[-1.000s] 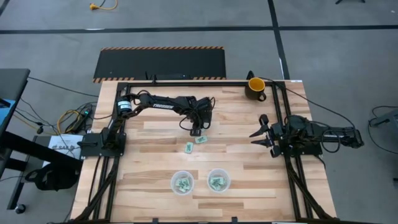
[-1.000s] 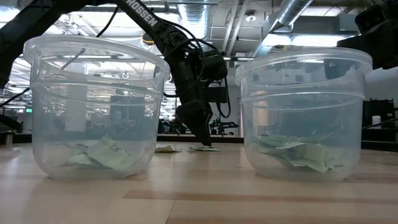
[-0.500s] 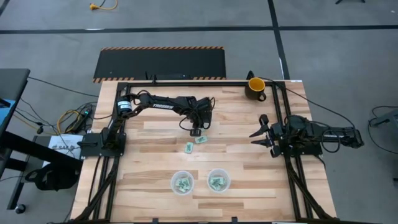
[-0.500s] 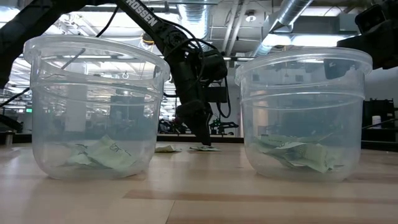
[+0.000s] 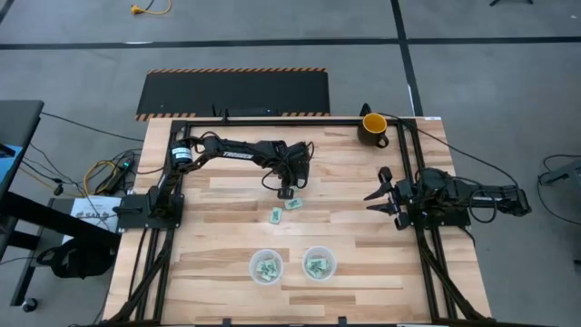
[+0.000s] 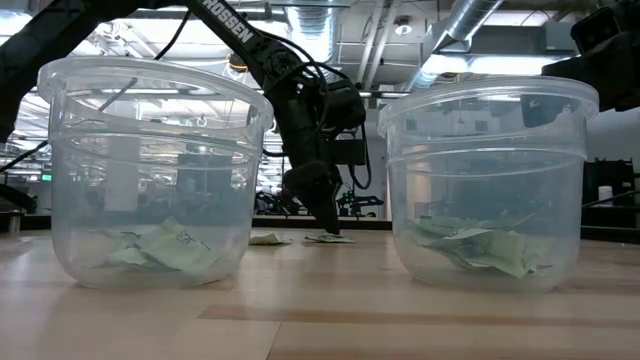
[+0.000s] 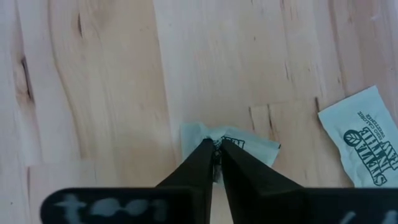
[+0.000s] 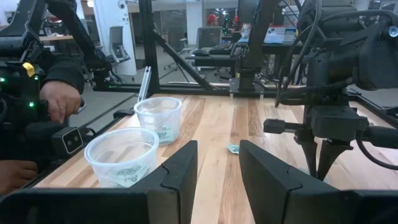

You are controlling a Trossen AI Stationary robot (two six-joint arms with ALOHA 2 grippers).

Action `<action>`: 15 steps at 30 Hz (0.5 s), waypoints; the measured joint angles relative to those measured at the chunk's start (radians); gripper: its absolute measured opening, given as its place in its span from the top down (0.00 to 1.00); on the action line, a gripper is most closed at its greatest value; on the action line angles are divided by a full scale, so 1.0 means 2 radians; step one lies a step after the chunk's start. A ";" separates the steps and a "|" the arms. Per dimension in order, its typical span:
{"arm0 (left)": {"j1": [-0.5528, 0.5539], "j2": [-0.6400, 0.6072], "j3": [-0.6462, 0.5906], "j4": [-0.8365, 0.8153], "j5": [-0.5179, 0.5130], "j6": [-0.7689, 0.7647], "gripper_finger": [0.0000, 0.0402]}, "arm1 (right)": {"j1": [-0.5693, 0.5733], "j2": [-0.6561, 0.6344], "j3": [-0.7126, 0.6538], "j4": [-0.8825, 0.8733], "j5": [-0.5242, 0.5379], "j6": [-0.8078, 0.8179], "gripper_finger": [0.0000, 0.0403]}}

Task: Pick and place Stevia / Truvia into bins
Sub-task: Put the white stevia pack into the left transparent basket

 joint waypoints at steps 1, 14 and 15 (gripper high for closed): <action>0.000 0.000 0.000 0.001 0.000 0.000 0.95 | 0.000 0.000 0.000 0.000 0.000 0.000 0.72; 0.000 -0.015 -0.002 0.001 0.012 -0.035 0.99 | 0.000 0.000 0.000 0.000 0.000 0.000 0.72; 0.000 -0.018 -0.003 -0.003 0.012 -0.039 0.99 | 0.000 0.000 0.000 0.000 0.000 0.000 0.72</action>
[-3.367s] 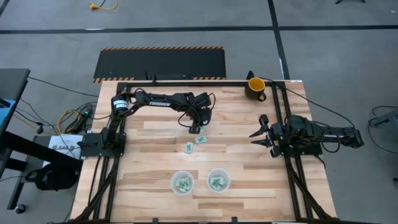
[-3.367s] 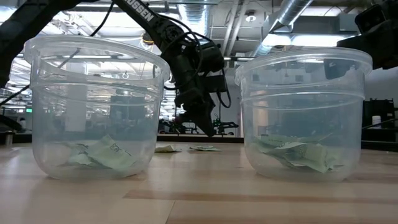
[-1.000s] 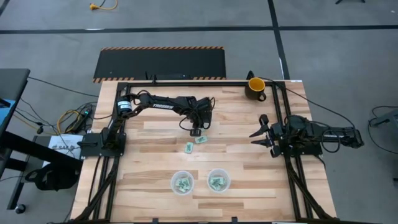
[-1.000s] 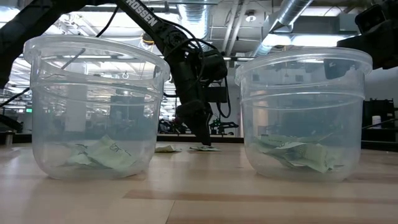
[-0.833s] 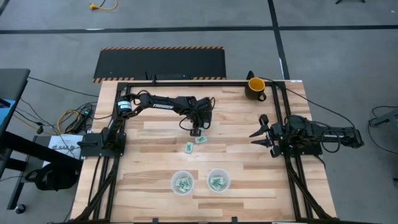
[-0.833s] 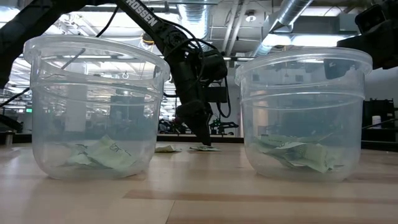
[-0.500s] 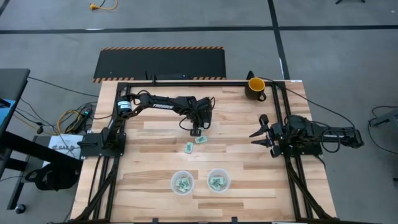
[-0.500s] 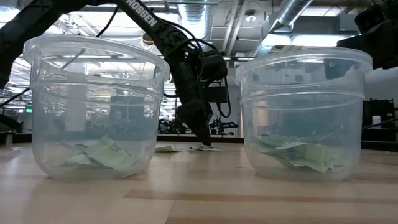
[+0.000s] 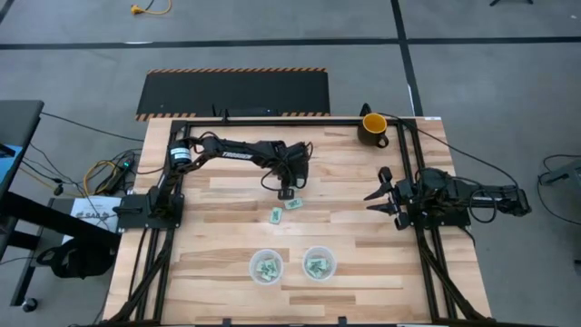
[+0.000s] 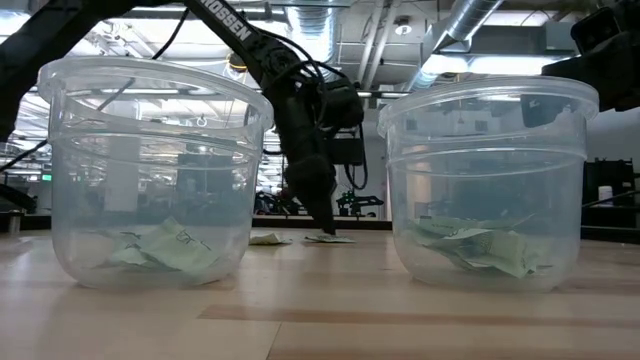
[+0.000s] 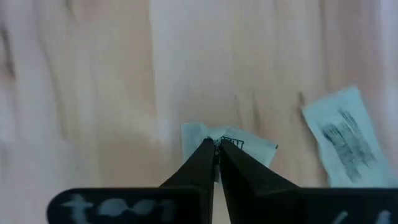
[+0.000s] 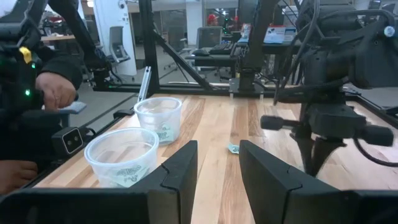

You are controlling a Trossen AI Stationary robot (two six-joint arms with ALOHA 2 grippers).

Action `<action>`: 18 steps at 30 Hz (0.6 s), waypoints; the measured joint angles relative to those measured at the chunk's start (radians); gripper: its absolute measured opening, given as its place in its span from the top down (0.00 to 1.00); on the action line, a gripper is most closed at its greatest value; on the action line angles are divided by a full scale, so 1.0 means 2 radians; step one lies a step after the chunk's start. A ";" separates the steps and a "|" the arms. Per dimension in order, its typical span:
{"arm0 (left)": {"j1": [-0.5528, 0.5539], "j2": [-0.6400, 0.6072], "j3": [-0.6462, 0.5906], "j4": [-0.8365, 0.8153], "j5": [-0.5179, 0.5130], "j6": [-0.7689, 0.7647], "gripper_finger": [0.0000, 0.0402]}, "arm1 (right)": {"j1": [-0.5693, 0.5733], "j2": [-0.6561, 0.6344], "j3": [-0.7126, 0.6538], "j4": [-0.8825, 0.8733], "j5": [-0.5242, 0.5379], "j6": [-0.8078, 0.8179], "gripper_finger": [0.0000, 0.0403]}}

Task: Pick and place Stevia / Truvia into bins
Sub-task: Put the white stevia pack into the left transparent basket

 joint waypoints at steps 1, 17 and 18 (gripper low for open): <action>0.000 -0.005 -0.001 -0.006 0.000 -0.002 0.98 | 0.000 0.000 0.000 0.000 0.000 0.000 0.72; 0.000 -0.130 0.001 -0.077 -0.011 -0.015 0.98 | 0.000 0.000 0.000 0.000 0.000 0.000 0.72; 0.000 -0.141 0.001 -0.083 -0.011 -0.018 0.98 | 0.000 0.000 0.000 0.000 0.000 0.000 0.72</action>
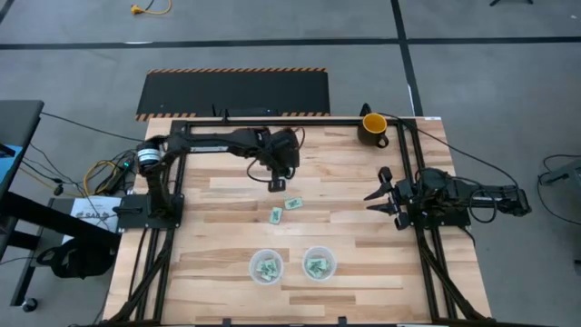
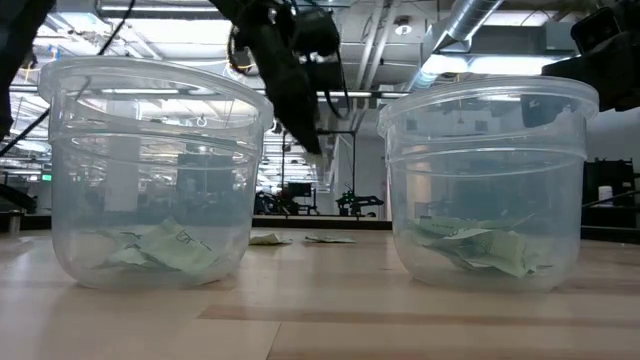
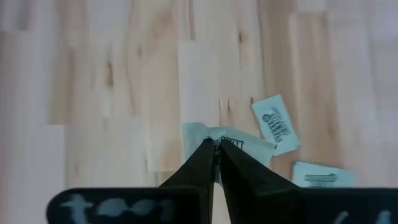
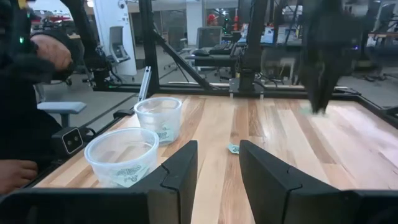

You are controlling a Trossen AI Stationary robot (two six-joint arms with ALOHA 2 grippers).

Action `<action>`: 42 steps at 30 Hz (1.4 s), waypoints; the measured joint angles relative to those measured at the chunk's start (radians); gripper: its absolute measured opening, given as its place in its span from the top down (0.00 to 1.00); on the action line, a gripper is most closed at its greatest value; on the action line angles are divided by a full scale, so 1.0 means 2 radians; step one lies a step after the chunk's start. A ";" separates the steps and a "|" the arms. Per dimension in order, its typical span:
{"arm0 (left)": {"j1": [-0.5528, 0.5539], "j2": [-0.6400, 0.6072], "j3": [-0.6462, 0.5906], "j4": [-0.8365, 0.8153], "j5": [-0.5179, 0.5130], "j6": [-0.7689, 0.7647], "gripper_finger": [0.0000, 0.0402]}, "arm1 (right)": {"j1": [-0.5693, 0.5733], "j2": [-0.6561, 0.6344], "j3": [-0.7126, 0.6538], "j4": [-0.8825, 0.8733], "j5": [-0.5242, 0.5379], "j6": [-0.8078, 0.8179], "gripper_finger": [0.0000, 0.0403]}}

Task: Pick and place Stevia / Truvia into bins
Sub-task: Put the white stevia pack into the left transparent basket

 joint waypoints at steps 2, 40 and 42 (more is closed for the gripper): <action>0.000 -0.020 0.001 -0.005 0.000 -0.005 0.98 | 0.000 0.000 0.000 0.000 0.000 0.000 0.72; -0.118 -0.071 0.002 -0.090 0.026 -0.114 0.98 | 0.000 0.000 0.000 0.000 0.000 0.000 0.72; -0.137 -0.071 0.002 -0.090 0.026 -0.122 0.98 | 0.000 0.000 0.000 0.000 0.000 0.000 0.72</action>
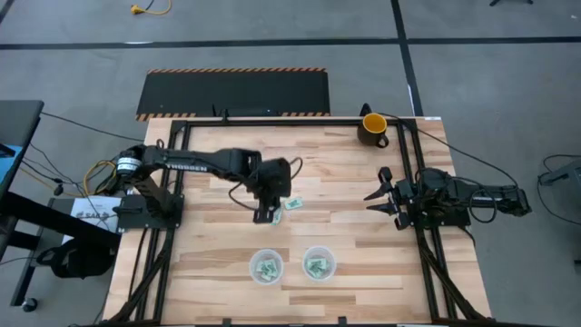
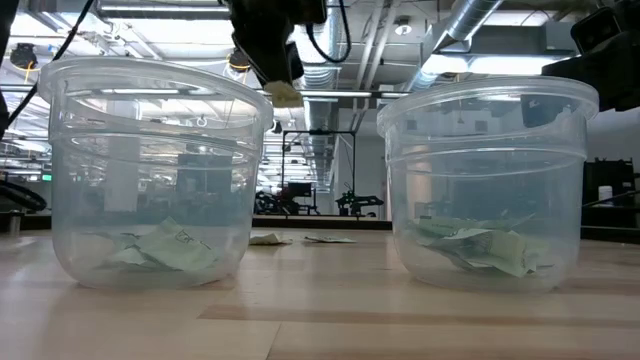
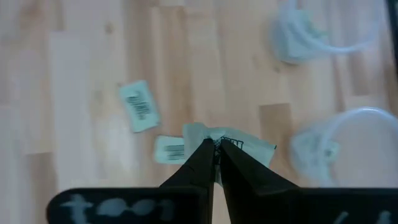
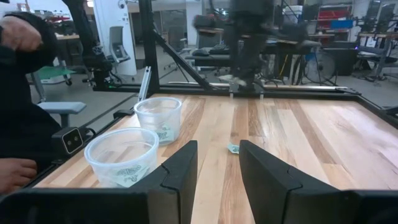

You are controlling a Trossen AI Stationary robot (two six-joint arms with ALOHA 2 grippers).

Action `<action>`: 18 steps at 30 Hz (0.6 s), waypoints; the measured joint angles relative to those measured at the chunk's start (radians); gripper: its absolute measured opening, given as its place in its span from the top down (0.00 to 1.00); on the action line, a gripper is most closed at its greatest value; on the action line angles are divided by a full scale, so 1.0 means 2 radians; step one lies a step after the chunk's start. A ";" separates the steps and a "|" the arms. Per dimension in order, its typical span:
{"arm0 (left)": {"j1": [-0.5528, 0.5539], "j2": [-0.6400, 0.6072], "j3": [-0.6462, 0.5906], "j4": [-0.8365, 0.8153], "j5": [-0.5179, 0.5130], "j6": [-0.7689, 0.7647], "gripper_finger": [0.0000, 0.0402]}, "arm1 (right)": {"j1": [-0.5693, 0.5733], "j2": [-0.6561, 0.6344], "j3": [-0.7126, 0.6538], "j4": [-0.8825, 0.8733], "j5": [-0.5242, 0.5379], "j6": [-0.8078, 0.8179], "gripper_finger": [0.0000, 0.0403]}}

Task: Pick and place Stevia / Truvia into bins
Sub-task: Put the white stevia pack into the left transparent basket

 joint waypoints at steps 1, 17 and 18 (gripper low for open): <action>-0.010 0.000 0.000 0.000 0.000 -0.005 0.98 | 0.000 0.000 0.000 0.000 0.000 0.000 0.72; -0.156 0.000 0.000 0.010 -0.073 -0.112 0.98 | 0.000 0.000 0.000 0.000 0.000 0.000 0.72; -0.164 0.000 0.000 0.010 -0.079 -0.120 0.98 | 0.000 0.000 0.000 0.000 0.000 0.000 0.72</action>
